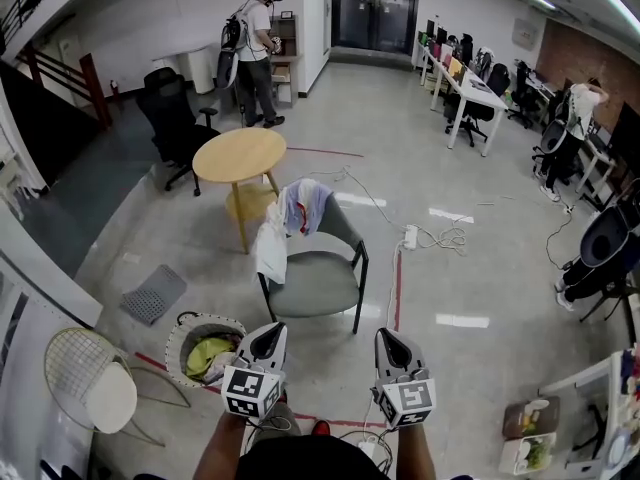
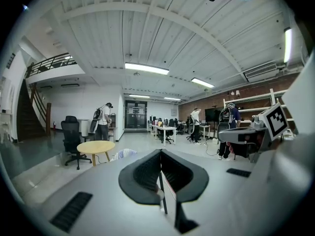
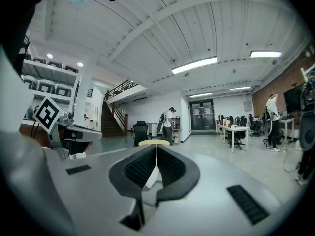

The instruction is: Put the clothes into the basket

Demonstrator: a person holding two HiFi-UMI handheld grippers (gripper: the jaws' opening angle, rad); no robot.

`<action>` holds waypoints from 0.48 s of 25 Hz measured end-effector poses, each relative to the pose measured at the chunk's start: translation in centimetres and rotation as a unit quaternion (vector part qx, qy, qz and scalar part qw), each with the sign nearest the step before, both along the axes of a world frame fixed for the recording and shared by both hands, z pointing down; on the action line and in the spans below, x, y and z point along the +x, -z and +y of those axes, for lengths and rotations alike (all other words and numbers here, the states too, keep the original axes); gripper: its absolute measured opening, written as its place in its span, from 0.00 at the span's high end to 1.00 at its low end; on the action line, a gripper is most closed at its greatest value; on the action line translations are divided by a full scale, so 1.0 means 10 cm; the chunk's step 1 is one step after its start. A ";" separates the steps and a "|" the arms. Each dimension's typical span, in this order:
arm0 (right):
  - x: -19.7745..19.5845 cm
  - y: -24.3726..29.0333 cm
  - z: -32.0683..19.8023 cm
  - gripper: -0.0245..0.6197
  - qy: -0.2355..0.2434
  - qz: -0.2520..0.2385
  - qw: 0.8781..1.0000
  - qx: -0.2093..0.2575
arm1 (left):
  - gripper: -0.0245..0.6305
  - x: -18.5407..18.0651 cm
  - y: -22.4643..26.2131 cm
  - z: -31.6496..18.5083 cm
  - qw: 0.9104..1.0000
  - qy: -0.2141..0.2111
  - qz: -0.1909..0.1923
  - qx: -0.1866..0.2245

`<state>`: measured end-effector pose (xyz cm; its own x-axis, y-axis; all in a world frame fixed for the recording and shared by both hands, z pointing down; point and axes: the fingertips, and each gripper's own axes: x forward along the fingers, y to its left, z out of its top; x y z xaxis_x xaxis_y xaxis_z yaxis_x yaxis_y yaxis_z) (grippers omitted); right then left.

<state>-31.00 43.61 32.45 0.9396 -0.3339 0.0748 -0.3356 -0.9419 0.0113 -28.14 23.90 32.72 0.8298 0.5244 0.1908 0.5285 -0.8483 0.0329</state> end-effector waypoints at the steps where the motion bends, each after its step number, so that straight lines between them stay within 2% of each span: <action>1: 0.05 -0.01 -0.03 0.92 0.003 -0.002 1.000 0.001 | 0.95 0.04 0.00 -0.03 1.000 0.004 -0.001 0.001; 7: 0.45 -0.09 -0.22 0.92 0.019 -0.013 1.000 0.006 | 0.95 0.38 -0.06 -0.23 1.000 0.020 -0.008 0.009; 12: 0.87 -0.15 -0.31 0.92 0.018 -0.030 0.999 0.007 | 0.95 0.83 -0.13 -0.29 1.000 0.020 -0.014 -0.001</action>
<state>-22.30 40.54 33.99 0.9207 -0.3696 0.1251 -0.3699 -0.9288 -0.0221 -19.82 21.03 34.01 0.8445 0.4910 0.2139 0.4927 -0.8688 0.0492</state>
